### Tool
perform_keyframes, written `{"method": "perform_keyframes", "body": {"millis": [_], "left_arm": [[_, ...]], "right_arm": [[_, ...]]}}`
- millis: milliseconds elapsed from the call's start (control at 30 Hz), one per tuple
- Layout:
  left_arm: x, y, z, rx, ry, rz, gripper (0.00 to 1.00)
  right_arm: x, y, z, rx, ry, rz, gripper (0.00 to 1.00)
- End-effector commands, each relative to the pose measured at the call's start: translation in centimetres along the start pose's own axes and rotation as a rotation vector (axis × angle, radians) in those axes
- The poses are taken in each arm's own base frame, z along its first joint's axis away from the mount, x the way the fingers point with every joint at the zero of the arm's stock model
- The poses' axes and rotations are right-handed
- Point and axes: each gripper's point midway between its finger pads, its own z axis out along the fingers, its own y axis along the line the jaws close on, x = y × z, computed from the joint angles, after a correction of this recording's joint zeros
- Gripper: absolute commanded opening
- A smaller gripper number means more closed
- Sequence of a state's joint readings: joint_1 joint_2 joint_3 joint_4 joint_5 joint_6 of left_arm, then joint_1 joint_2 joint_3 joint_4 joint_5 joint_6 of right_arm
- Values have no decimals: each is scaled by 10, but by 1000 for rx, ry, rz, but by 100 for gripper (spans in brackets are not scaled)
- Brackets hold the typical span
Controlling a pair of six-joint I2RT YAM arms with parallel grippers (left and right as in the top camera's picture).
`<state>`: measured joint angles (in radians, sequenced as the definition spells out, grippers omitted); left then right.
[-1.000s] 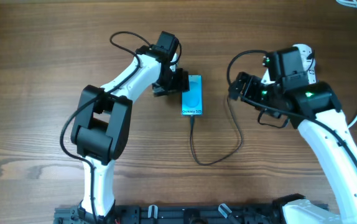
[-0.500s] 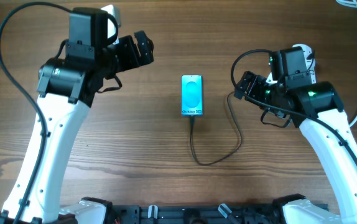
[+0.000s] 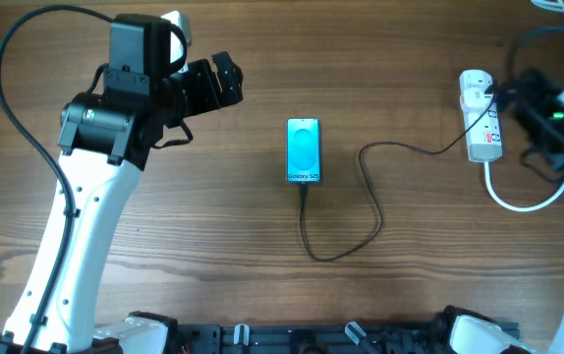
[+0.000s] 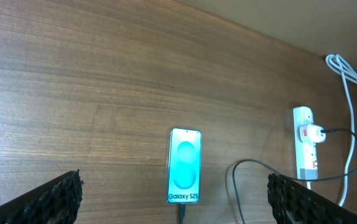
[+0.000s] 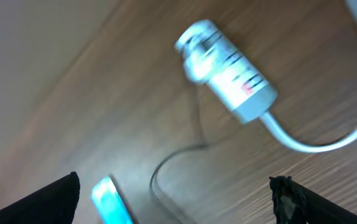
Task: Plug charger to phone and switch on socket
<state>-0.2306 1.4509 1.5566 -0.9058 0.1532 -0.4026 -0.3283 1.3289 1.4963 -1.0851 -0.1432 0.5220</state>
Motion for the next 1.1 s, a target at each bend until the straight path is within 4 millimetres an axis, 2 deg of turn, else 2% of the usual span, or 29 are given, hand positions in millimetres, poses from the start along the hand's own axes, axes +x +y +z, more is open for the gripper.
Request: {"method": "perform_keyframes", "body": {"millis": [0, 33, 133, 200, 300, 400, 500, 600, 667, 800, 867, 1067], "left_arm": [[0, 4, 2, -14, -1, -6, 100], [0, 4, 2, -14, -1, -6, 100], [0, 4, 2, -14, -1, -6, 100], [0, 4, 2, -14, -1, -6, 100], [0, 4, 2, -14, -1, -6, 100], [0, 4, 2, -14, -1, -6, 100], [0, 4, 2, -14, -1, -6, 100], [0, 4, 2, -14, -1, -6, 100], [0, 4, 2, -14, -1, -6, 100], [0, 4, 2, -14, -1, -6, 100], [0, 4, 2, -14, -1, -6, 100], [0, 4, 2, -14, -1, -6, 100]], "right_arm": [[-30, -57, -4, 148, -79, 182, 100], [-39, -79, -4, 202, -98, 229, 100], [-54, -119, 2, 324, -145, 301, 100], [-57, -130, 15, 364, -162, 359, 100], [-60, -141, 50, 387, -113, 365, 100], [-54, -141, 101, 334, -2, 363, 100], [-47, -132, 153, 229, 104, 242, 100], [-33, -143, 183, 276, 160, 227, 100], [-17, -146, 210, 289, 218, 219, 100], [0, -140, 240, 283, 266, 186, 100], [4, -134, 247, 292, 268, 159, 100], [-8, -134, 253, 327, 198, 124, 100]]}}
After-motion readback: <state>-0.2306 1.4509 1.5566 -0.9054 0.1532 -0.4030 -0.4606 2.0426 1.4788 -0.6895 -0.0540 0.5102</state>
